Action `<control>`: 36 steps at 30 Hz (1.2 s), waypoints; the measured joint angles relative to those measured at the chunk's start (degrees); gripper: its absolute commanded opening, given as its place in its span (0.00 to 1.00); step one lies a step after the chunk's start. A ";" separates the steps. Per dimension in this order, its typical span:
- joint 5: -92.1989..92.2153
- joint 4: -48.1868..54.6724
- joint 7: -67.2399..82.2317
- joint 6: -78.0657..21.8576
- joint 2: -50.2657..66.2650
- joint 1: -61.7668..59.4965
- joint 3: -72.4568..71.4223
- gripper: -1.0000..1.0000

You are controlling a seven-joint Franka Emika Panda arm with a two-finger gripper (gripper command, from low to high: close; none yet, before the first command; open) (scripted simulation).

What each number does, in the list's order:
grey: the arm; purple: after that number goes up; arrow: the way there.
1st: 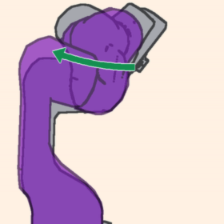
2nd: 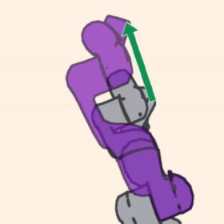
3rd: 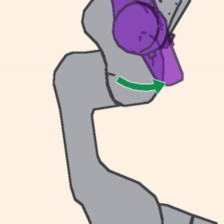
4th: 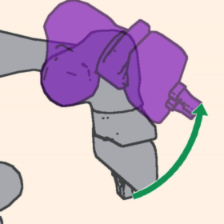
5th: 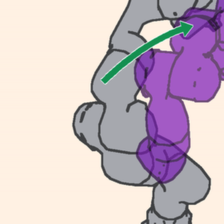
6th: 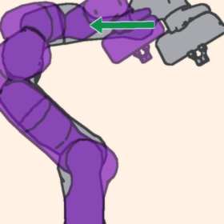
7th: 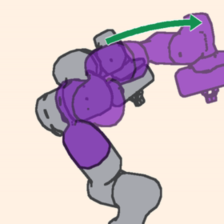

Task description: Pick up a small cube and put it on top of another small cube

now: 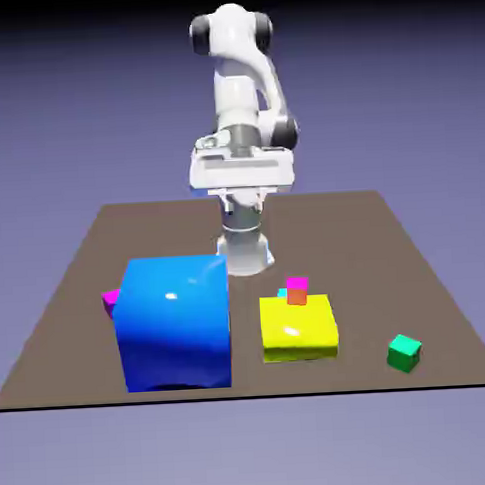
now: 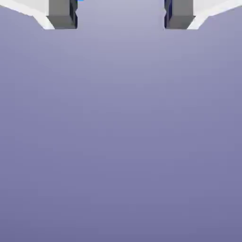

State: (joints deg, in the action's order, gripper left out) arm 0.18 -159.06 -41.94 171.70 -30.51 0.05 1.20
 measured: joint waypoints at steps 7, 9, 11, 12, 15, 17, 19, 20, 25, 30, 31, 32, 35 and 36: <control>0.40 12.97 3.27 -14.29 13.16 -4.58 7.63 0.50; 0.85 16.56 4.25 -18.72 17.31 -5.72 9.92 0.50; 1.29 20.15 5.22 -23.15 21.47 -6.83 12.20 0.50; 1.51 21.94 5.71 -25.37 23.54 -7.41 13.34 0.50; 2.18 27.33 7.17 -32.02 29.77 -9.87 16.77 0.50; 2.62 30.92 8.14 -36.45 33.92 -10.72 19.05 0.50; 3.07 34.51 9.12 -40.88 38.07 -11.54 21.33 0.50; 3.29 36.31 9.61 -43.09 40.15 -11.99 22.47 0.50; 5.35 44.35 12.04 -54.14 50.54 -14.34 28.13 0.50; 11.54 48.34 14.46 -65.02 60.92 -14.61 33.55 0.50; 12.78 49.14 14.95 -67.19 63.00 -14.67 34.63 0.50; 14.02 49.94 15.43 -69.37 65.07 -14.72 35.72 0.50; 17.73 52.33 16.89 -75.89 71.30 -14.88 38.97 0.50; 18.97 53.13 17.38 -78.07 73.38 -14.94 40.05 0.50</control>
State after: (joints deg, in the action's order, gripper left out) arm 19.14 -105.93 -24.57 93.63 42.87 -14.89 41.25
